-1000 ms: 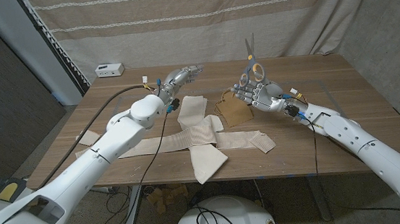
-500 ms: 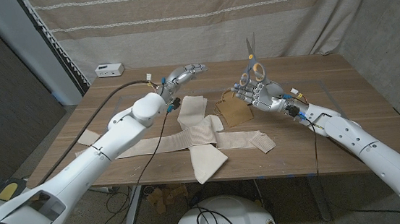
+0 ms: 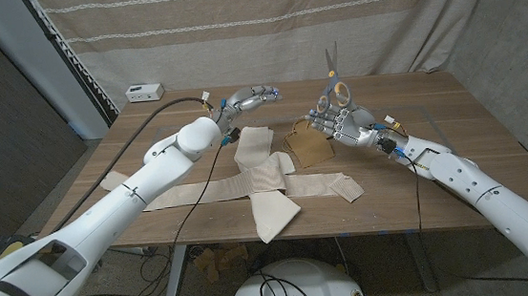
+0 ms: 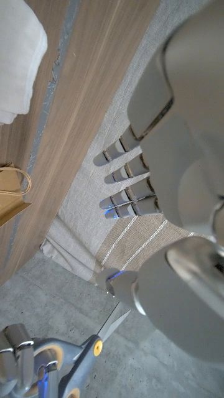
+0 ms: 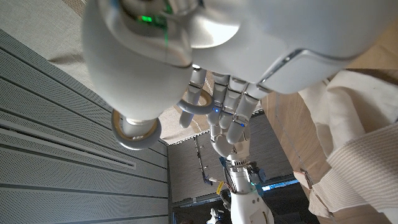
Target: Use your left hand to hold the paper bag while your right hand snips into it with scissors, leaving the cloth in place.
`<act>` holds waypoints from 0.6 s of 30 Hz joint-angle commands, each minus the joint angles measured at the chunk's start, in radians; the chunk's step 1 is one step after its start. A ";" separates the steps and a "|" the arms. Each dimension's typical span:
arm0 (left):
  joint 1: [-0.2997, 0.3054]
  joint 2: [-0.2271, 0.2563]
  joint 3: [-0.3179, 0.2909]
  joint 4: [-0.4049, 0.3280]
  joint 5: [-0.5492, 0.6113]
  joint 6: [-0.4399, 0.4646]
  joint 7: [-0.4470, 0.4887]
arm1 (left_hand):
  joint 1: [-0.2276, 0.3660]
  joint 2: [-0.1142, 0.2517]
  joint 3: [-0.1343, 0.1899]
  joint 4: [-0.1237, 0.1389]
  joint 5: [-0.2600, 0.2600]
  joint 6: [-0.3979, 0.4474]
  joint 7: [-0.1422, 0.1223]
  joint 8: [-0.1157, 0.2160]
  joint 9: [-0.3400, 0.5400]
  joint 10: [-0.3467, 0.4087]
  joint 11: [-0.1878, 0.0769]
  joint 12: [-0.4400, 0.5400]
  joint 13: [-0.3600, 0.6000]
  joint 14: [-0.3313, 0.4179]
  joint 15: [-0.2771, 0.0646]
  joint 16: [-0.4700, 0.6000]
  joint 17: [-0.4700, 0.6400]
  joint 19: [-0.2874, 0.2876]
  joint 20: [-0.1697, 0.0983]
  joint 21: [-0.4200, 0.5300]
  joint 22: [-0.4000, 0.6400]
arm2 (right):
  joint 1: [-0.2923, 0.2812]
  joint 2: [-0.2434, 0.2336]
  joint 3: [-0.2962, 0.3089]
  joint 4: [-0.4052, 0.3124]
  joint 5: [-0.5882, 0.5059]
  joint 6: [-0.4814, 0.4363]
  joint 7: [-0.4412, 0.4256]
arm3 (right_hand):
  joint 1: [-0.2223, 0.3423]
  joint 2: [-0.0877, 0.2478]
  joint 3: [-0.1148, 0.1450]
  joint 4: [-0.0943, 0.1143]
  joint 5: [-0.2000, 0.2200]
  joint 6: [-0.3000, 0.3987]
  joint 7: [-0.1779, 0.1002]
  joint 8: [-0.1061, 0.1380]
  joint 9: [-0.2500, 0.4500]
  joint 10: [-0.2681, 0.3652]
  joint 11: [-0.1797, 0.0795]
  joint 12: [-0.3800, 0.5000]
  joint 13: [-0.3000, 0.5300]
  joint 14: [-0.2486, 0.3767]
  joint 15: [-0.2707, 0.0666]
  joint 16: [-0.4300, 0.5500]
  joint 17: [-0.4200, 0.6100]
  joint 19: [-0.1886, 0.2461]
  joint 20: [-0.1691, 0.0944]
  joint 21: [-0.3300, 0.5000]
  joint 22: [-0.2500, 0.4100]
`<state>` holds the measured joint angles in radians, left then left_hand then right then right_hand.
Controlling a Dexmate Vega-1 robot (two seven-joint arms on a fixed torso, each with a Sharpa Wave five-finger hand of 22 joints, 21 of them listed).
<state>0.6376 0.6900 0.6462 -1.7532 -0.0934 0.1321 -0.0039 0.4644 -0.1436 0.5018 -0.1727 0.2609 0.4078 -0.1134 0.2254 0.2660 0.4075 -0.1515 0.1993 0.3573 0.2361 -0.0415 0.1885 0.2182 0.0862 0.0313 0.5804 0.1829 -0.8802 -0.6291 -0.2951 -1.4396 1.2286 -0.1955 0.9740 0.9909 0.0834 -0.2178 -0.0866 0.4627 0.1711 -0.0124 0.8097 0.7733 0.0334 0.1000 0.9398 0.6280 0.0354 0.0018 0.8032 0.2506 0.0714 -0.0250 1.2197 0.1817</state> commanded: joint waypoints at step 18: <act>-0.064 -0.013 0.076 -0.038 0.185 0.112 -0.096 | 0.013 -0.021 -0.013 0.018 0.006 0.114 0.032 0.033 -0.022 0.160 -0.016 0.057 -0.031 0.036 -0.070 0.031 -0.012 0.015 0.001 -0.029 0.003 | 0.011 -0.005 0.001 0.004 -0.002 0.004 0.013 | -0.002 0.004 -0.003 0.008 0.001 -0.043 0.065 0.008 0.003 0.018 0.004 0.010 0.006 0.006 0.000 0.009 -0.006 0.015 0.006 -0.004 0.001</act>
<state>0.5884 0.6949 0.6934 -1.7753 0.0390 0.1775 -0.0782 0.4803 -0.1566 0.4918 -0.1566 0.2610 0.5010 -0.0850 0.2512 0.2459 0.5435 -0.1610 0.2480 0.3274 0.2577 -0.0412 0.2120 0.2043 0.0891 0.0341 0.5578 0.1838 -0.8787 -0.6329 -0.2923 -1.4386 1.2301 -0.1934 0.9799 0.9909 0.0834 -0.2177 -0.0866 0.4627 0.1767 -0.0068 0.8134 0.7734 0.0431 0.1021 0.9438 0.6327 0.0355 0.0019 0.8032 0.2460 0.0770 -0.0195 1.2197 0.1817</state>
